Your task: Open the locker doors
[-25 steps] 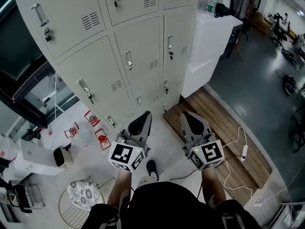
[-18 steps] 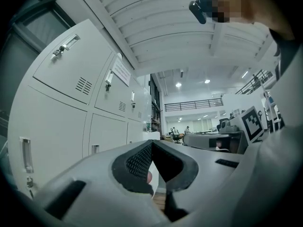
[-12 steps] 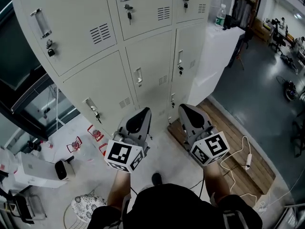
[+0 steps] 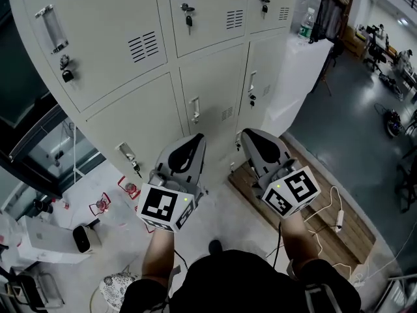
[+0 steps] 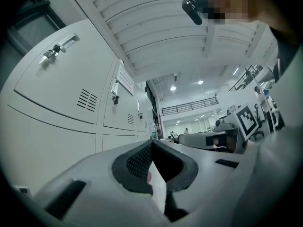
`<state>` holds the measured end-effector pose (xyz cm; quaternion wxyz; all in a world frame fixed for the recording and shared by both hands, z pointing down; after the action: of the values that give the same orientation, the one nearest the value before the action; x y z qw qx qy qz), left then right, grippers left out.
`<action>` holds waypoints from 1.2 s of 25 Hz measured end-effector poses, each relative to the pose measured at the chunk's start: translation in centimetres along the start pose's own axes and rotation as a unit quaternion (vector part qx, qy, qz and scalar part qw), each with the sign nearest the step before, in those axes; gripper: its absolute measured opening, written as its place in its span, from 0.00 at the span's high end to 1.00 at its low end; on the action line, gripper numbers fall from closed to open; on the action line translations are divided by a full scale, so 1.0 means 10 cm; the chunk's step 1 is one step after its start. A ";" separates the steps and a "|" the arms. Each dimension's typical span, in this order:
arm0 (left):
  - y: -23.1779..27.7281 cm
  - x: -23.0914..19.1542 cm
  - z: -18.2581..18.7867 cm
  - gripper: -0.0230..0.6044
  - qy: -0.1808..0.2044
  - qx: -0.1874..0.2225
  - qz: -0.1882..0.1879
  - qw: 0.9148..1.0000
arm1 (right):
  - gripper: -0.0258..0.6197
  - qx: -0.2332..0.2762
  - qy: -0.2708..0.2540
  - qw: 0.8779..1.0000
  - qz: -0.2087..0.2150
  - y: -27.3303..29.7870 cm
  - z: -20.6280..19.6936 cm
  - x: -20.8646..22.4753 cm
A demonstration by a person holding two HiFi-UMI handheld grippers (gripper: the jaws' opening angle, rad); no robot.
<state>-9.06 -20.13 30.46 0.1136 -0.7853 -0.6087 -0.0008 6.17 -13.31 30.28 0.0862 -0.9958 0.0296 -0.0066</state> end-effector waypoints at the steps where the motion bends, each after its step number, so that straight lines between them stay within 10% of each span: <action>1: 0.00 -0.04 0.01 0.94 0.000 0.001 0.001 1.000 | 0.95 -0.002 -0.003 1.000 -0.001 0.04 0.01 -0.01; 30: 0.51 -0.61 0.73 0.94 0.075 0.003 0.092 0.993 | 0.95 0.104 -0.103 0.981 0.128 1.60 1.42 0.11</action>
<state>-6.71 -25.81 21.61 0.1604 -0.8353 -0.5237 -0.0472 6.58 -26.72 13.53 0.1920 -0.9648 0.1467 0.1041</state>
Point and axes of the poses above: the fingertips, and each gripper's own axes: y forward along the fingers, x to its right, z out of its top, the point moved 6 cm from there along -y, backward along the fingers, and after that the axes turned 11 degrees about -z, right-handed, at the moved point
